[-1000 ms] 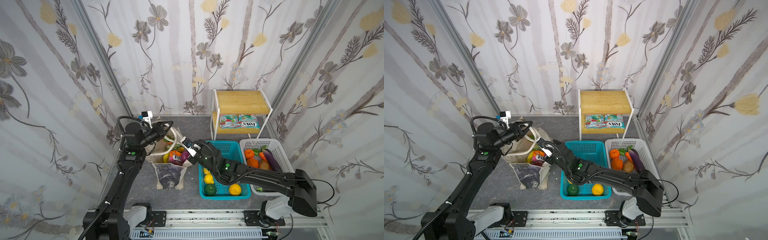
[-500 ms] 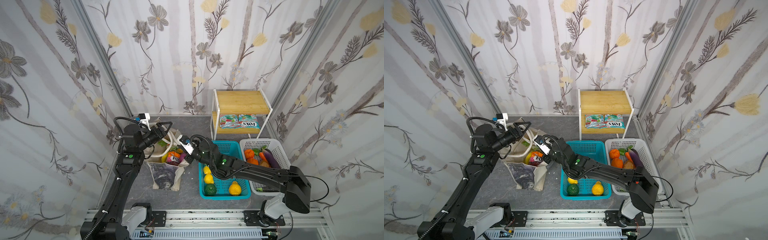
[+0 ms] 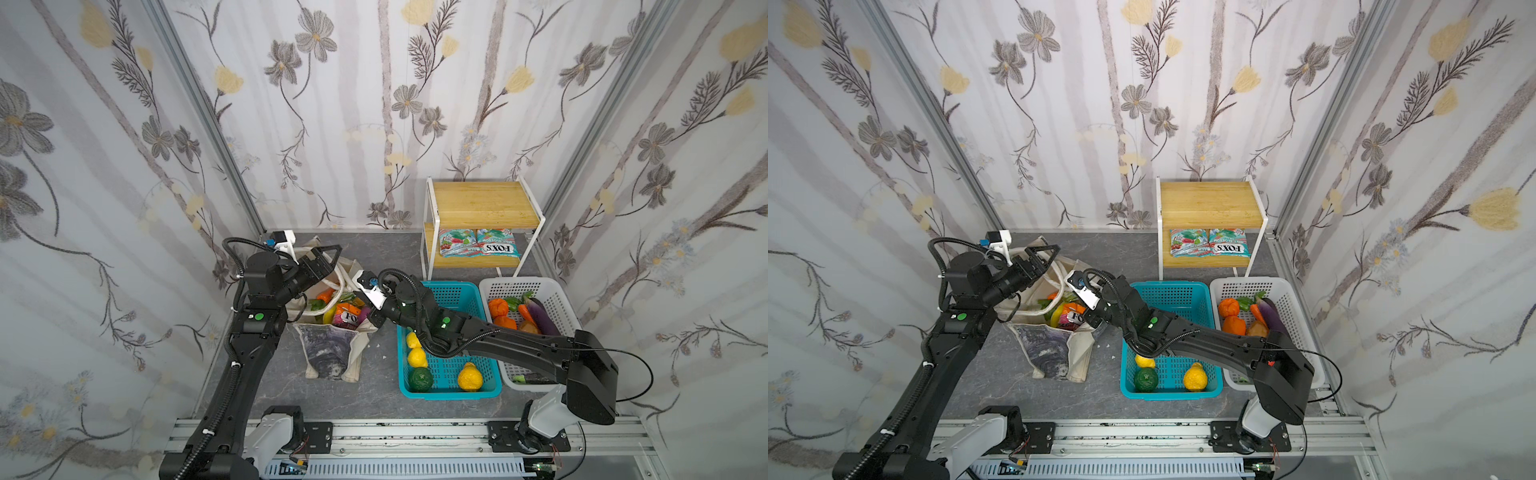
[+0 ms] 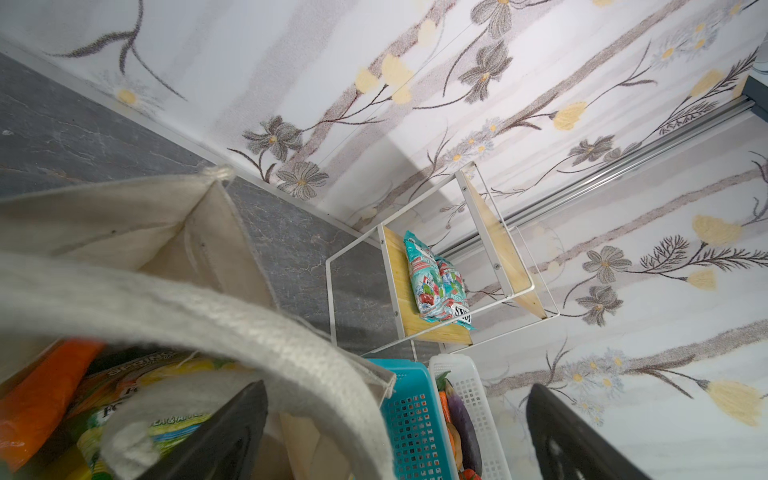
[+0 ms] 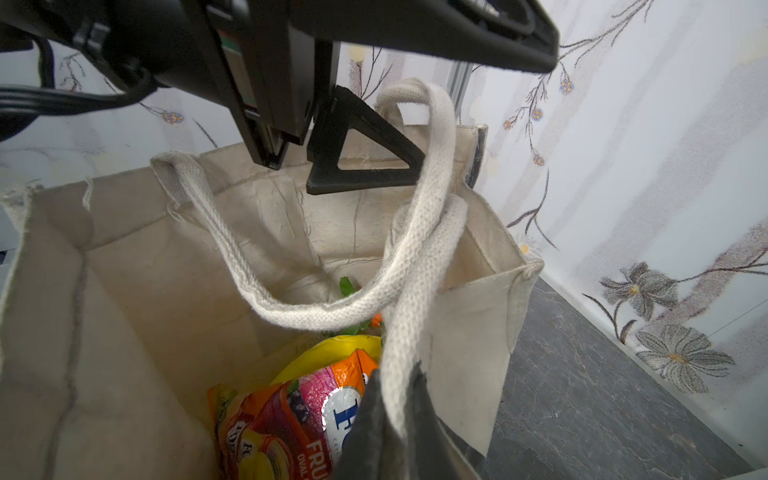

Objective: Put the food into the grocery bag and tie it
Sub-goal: 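Bring both held handles together above the bag opening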

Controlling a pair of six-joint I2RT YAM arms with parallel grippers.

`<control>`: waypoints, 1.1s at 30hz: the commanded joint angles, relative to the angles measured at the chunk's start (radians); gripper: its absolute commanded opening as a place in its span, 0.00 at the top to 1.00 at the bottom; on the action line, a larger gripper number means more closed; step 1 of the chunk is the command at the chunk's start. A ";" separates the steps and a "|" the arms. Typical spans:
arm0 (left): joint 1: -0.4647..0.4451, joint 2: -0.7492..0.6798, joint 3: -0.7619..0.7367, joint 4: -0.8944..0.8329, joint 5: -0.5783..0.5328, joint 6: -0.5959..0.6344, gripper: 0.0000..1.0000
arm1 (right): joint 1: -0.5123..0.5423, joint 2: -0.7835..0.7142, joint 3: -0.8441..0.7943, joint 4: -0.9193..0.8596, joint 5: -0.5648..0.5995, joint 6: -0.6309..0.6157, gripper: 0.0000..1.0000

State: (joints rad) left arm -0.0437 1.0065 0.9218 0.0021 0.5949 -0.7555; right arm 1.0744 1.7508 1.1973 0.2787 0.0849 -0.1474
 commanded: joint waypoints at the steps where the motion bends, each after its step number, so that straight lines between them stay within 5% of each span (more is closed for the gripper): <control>1: 0.003 -0.025 0.003 0.002 -0.006 -0.004 0.00 | 0.001 0.010 0.016 0.019 -0.023 0.007 1.00; 7: 0.009 -0.075 -0.001 0.000 0.006 -0.069 0.00 | 0.001 0.008 0.019 0.007 -0.012 0.009 1.00; 16: 0.052 -0.139 -0.024 -0.050 -0.015 0.058 0.08 | 0.001 -0.002 0.021 -0.006 -0.004 0.023 1.00; 18: 0.064 -0.166 -0.038 -0.056 -0.018 0.098 0.14 | 0.001 -0.005 0.018 -0.007 -0.004 0.026 1.00; 22: 0.094 -0.207 -0.075 -0.069 -0.041 0.140 0.45 | 0.001 -0.008 0.018 -0.009 0.000 0.026 1.00; 26: 0.108 -0.189 -0.091 -0.104 -0.053 0.182 0.44 | 0.001 -0.007 0.018 -0.006 -0.005 0.028 1.00; 29: 0.110 -0.149 -0.106 -0.111 -0.071 0.189 0.22 | 0.001 -0.009 0.015 -0.005 -0.006 0.029 1.00; 33: 0.083 -0.086 -0.096 -0.104 -0.117 0.182 0.21 | 0.000 -0.011 0.002 0.012 -0.008 0.034 1.00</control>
State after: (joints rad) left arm 0.0536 0.8978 0.8188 -0.1112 0.5110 -0.5938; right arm 1.0748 1.7443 1.2037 0.2653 0.0925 -0.1211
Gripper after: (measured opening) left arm 0.785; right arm 0.087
